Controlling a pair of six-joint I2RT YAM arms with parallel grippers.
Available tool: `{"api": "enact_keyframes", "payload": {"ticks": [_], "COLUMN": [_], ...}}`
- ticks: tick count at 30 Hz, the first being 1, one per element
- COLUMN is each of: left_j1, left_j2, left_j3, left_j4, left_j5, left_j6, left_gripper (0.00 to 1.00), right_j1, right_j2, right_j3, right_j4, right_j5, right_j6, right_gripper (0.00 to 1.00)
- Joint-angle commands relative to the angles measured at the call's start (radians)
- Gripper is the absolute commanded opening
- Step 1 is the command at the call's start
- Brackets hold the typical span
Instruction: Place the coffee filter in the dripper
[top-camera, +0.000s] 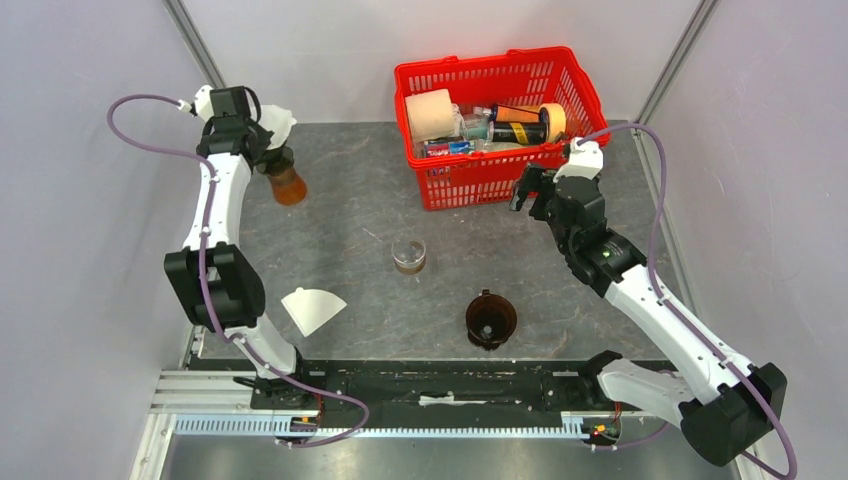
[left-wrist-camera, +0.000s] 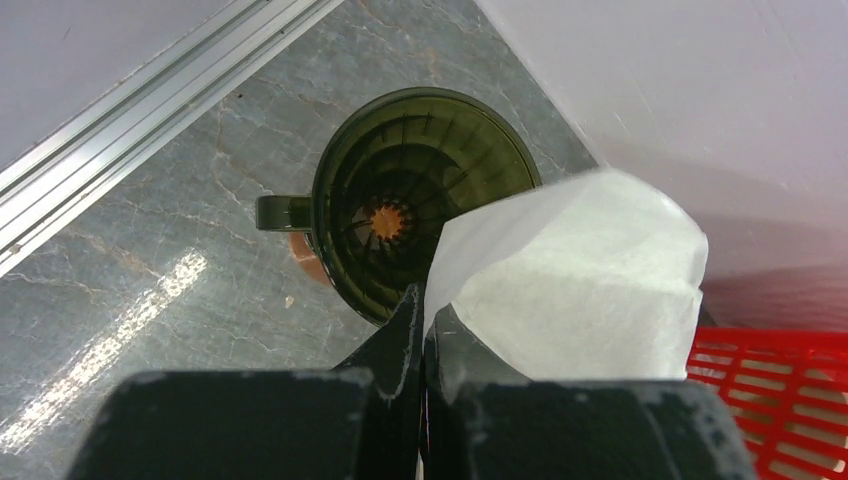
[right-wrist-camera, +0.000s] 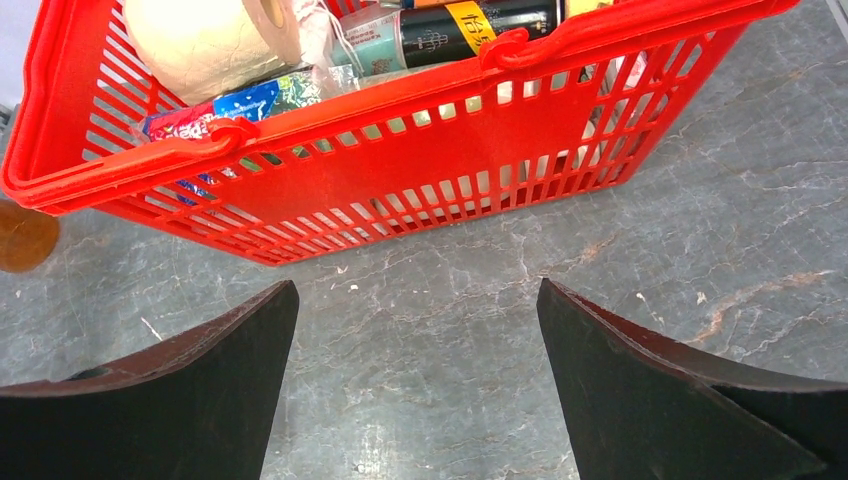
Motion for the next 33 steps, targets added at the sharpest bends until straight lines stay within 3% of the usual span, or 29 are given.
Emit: {"api": "enact_keyframes", "payload": {"ticks": [1, 6, 22, 26, 33], "left_j1": [-0.001, -0.001, -0.003, -0.004, -0.004], "left_j2": [-0.093, -0.119, -0.146, -0.192, -0.204], "left_j3": [-0.057, -0.147, -0.194, -0.333, -0.368], "left_j4": [0.179, 0.314, 0.344, 0.458, 0.541], "left_j5": [-0.067, -0.078, -0.131, -0.103, -0.136], "left_j6": [-0.050, -0.034, -0.095, -0.130, -0.136], "left_gripper": [0.02, 0.02, 0.07, 0.04, 0.04], "right_j1": [-0.004, -0.004, -0.004, -0.004, -0.005], "right_j2": [-0.009, -0.011, -0.023, -0.031, -0.039], "right_j3": [-0.012, -0.020, -0.037, -0.047, -0.049], "right_j4": [0.045, 0.050, 0.063, 0.072, 0.070], "right_j5": [-0.020, -0.027, -0.024, -0.036, -0.051], "right_j6": [0.010, 0.006, 0.010, 0.011, 0.013], "right_gripper": [0.97, 0.97, 0.97, 0.97, 0.97]}}
